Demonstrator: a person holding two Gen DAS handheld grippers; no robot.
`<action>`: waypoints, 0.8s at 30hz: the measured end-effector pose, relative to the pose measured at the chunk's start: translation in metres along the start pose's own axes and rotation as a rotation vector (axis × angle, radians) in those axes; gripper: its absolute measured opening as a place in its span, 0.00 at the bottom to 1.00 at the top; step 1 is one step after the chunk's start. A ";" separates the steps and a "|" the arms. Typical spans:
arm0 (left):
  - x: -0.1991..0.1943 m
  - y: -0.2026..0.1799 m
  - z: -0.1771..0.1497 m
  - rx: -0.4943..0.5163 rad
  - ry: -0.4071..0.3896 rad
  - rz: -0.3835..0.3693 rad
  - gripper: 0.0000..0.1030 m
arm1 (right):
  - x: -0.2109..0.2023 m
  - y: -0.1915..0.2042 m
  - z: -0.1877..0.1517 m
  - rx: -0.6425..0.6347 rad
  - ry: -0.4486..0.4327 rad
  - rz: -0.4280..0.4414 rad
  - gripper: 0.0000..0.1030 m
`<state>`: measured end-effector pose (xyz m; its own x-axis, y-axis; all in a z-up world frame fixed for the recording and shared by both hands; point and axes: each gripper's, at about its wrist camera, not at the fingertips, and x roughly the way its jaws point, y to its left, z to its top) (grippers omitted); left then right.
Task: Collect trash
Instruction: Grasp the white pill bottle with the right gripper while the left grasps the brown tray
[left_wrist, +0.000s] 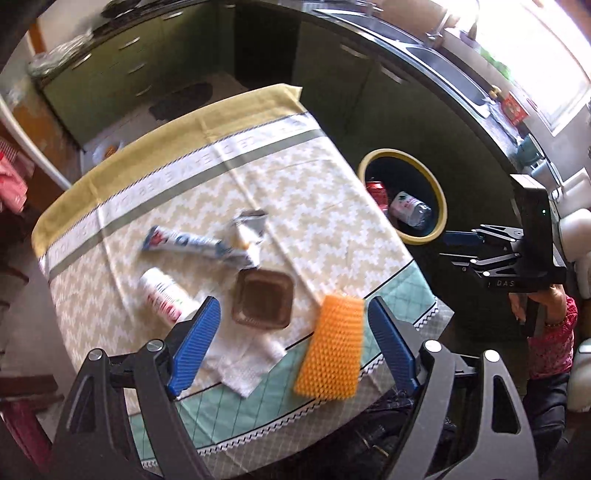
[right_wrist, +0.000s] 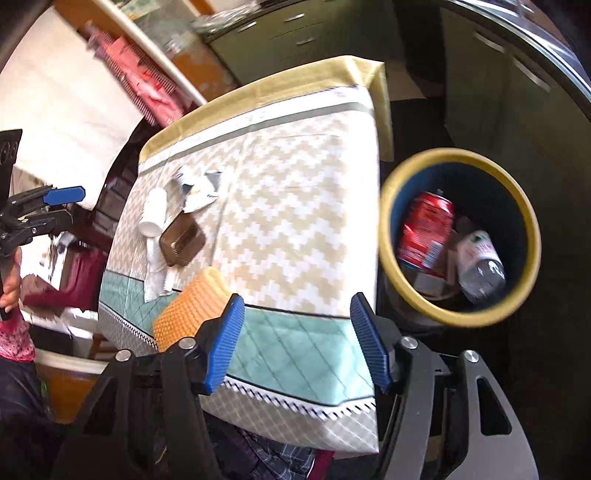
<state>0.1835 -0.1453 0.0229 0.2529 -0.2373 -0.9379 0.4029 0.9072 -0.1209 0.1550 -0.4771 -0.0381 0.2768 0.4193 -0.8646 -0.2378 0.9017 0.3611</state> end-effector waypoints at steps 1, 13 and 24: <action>-0.003 0.017 -0.007 -0.030 0.006 0.002 0.76 | 0.011 0.020 0.010 -0.046 0.018 0.006 0.51; -0.005 0.129 -0.049 -0.311 0.006 -0.020 0.76 | 0.122 0.186 0.093 -0.287 0.176 0.090 0.33; -0.050 0.192 -0.095 -0.456 -0.072 0.028 0.76 | 0.217 0.254 0.141 -0.279 0.357 0.038 0.49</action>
<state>0.1648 0.0734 0.0162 0.3256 -0.2193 -0.9197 -0.0292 0.9699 -0.2416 0.2860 -0.1424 -0.0846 -0.0640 0.3451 -0.9364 -0.4968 0.8028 0.3298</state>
